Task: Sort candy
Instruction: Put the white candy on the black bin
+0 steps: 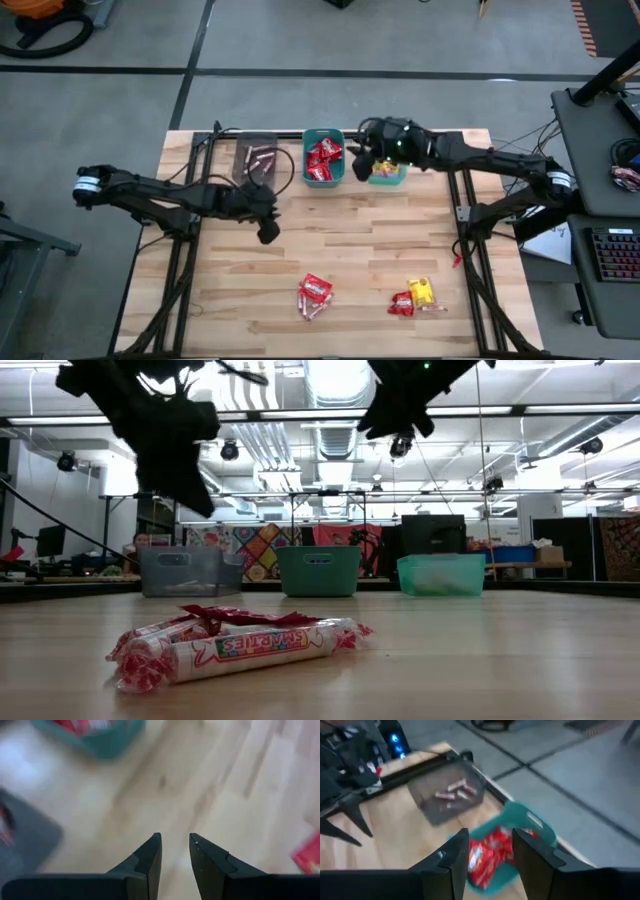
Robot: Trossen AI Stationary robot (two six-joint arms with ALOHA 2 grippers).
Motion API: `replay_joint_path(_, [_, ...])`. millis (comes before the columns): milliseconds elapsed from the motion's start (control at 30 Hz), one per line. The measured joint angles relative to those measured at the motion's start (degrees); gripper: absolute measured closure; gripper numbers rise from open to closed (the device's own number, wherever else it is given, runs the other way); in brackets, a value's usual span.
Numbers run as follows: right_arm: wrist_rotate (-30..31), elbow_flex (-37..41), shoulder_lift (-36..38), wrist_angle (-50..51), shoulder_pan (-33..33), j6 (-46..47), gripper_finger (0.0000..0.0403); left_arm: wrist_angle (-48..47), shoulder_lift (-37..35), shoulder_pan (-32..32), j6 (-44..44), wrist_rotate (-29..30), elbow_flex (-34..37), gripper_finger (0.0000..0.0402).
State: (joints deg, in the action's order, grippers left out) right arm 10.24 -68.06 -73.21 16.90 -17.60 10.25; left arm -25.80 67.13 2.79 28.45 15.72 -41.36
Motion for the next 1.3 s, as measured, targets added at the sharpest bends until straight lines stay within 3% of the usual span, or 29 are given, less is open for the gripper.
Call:
replay_joint_path(67, [-3.0, -2.2, 0.1, 6.5, 0.1, 1.9, 0.0267, -3.4, 0.0, 1.0, 3.7, -2.3, -0.3, 0.0318])
replay_joint_path(233, [-20.0, -2.4, 0.1, 17.8, 4.9, 6.0, 0.0275, -4.5, 0.0, 5.7, 6.6, -7.3, 0.6, 0.0318])
replay_joint_path(367, [-20.6, 1.4, 0.1, 20.4, 12.1, 9.6, 0.0274, -2.8, 0.5, 10.7, 4.9, -7.0, 0.8, 0.0318])
replay_joint_path(533, [-20.8, 10.2, 0.0, 12.7, 24.0, 6.4, 0.028, 3.5, 1.2, 17.2, -1.3, -6.2, 1.7, 0.0318])
replay_joint_path(700, [-20.8, 20.1, 0.1, -7.9, 32.1, 18.5, 0.0282, 7.0, 1.2, 23.5, -6.6, -6.1, 1.6, 0.0318])
replay_joint_path(800, [-19.5, 24.3, 0.1, -12.5, 35.4, 26.2, 0.028, 8.2, 1.2, 25.8, -10.1, -6.0, 1.7, 0.0318])
replay_joint_path(900, [-13.5, 25.8, 0.1, -12.8, 37.4, 29.6, 0.0281, 12.2, 1.2, 26.2, -12.0, -4.7, 1.9, 0.0318])
replay_joint_path(1033, [0.2, 25.7, 0.6, -17.8, 37.8, 17.1, 0.0282, 19.0, 1.2, 26.2, -13.8, -3.5, 2.9, 0.0318])
replay_joint_path(1133, [8.8, 25.7, 0.9, -28.5, 37.3, 2.8, 0.0281, 22.4, 1.2, 26.2, -15.1, -3.5, 3.6, 0.0318])
replay_joint_path(1200, [10.4, 27.1, 0.4, -39.2, 36.3, -3.5, 0.028, 24.6, 1.2, 26.2, -15.0, -3.5, 4.3, 0.0318])
replay_joint_path(1300, [10.6, 29.1, -2.2, -52.6, 35.9, -3.3, 0.0283, 28.6, 1.2, 26.2, -13.5, -3.4, 5.6, 0.0318])
